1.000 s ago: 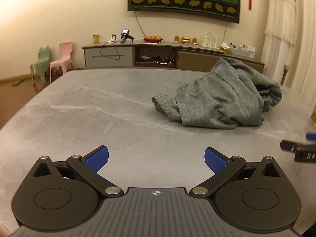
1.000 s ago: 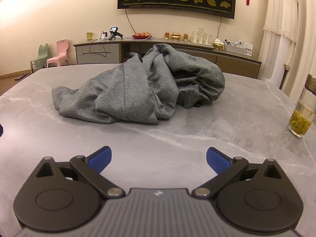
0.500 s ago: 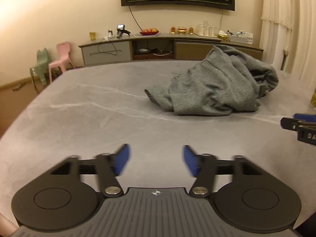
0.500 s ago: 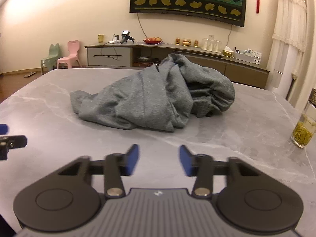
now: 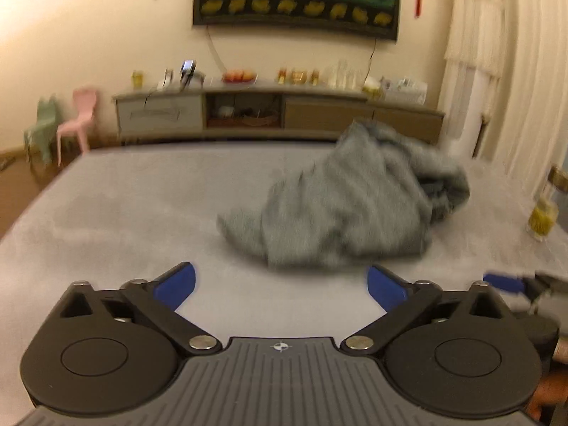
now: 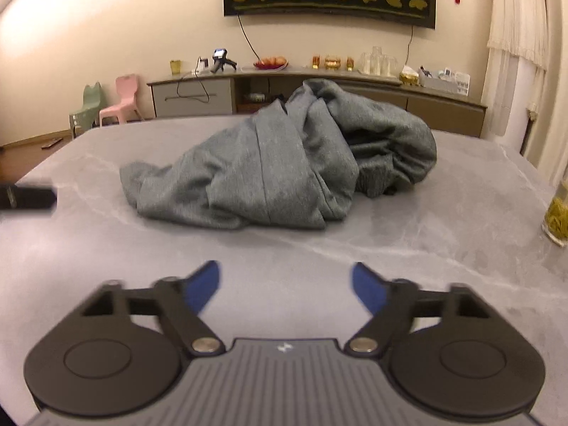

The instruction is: Fold clothes

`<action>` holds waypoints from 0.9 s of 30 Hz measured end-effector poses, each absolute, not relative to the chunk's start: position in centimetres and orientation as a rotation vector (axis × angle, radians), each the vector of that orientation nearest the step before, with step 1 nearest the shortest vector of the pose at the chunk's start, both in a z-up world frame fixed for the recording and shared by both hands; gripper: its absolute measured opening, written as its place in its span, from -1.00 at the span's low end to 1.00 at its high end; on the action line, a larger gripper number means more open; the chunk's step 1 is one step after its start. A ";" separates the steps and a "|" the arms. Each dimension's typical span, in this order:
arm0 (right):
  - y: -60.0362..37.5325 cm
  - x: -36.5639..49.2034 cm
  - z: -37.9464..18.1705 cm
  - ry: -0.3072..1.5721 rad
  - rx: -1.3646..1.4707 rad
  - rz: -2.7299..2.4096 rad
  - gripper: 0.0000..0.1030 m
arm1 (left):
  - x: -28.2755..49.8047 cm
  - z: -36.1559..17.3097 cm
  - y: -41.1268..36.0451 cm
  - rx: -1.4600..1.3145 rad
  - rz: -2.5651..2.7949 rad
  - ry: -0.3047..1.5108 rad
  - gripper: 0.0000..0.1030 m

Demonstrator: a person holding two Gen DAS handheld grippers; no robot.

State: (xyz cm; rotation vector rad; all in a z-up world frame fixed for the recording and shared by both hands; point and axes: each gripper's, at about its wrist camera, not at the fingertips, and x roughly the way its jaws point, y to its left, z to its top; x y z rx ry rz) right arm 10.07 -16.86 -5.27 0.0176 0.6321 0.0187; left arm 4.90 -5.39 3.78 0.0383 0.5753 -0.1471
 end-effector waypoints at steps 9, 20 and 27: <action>-18.2 17.8 -4.4 0.608 -0.021 -0.046 0.92 | 12.5 -0.7 -4.0 -0.072 -0.189 0.678 0.98; -10.2 21.8 -1.5 0.616 -0.149 0.352 -0.92 | 13.5 2.4 4.2 -0.357 -0.078 0.585 0.98; -13.7 18.2 -2.3 0.582 -0.063 0.336 0.57 | 13.3 1.6 2.0 -0.281 -0.166 0.636 0.99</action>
